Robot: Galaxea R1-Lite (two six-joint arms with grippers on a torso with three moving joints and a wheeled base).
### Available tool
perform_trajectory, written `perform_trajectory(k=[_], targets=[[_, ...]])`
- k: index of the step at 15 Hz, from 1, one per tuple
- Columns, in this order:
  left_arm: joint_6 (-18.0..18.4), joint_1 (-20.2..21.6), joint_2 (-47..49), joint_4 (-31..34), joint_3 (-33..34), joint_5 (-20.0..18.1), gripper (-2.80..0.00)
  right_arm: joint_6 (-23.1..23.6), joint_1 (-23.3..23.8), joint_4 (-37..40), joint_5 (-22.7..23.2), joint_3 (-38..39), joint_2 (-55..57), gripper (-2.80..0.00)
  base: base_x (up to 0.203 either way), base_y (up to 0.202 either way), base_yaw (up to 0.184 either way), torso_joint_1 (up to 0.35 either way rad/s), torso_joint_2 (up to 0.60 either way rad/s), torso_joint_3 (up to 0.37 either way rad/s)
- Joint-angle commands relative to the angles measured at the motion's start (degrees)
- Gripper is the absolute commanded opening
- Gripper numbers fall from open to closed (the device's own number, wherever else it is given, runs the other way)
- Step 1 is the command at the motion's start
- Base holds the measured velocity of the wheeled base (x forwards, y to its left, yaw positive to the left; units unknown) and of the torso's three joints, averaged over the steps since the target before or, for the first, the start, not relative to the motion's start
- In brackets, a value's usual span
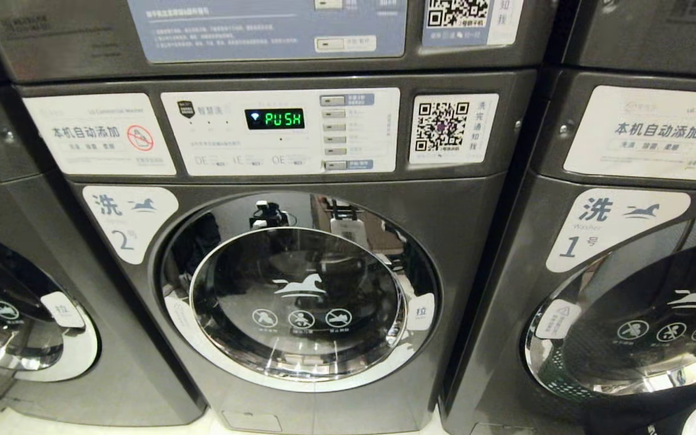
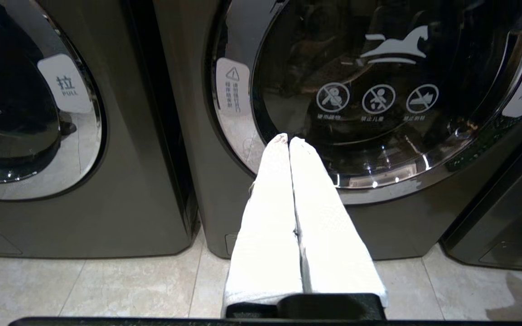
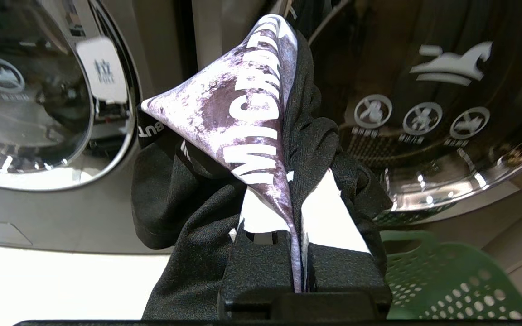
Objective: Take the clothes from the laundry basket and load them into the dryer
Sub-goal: Put the clothes in the dryer
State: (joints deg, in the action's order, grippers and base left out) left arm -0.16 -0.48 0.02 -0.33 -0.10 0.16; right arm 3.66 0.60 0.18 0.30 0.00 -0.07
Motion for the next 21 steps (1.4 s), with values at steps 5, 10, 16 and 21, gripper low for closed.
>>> perform_trajectory(k=[5,10,16,21], targets=[[-0.02,0.04,-0.02,-0.02,0.01,0.02,-2.80,0.12,-0.02,-0.01,0.05,0.00,-0.01,-2.80,0.000,0.000,0.000,0.103,-0.46,-0.360],[-0.02,0.04,-0.02,-0.02,0.01,0.02,-2.80,0.12,0.01,-0.01,0.05,0.00,-0.01,-2.80,0.000,0.000,0.000,0.147,-0.47,-0.336],[-0.02,0.03,-0.02,-0.02,0.01,0.02,-2.80,0.03,0.01,-0.01,-0.13,0.00,-0.01,-2.80,0.000,0.000,0.000,0.184,-0.51,-0.322],[-0.02,-0.03,-0.02,-0.02,0.01,0.02,-2.80,0.21,0.01,-0.01,-0.13,-0.09,-0.01,-2.80,0.000,0.000,0.000,0.220,-0.54,-0.330]])
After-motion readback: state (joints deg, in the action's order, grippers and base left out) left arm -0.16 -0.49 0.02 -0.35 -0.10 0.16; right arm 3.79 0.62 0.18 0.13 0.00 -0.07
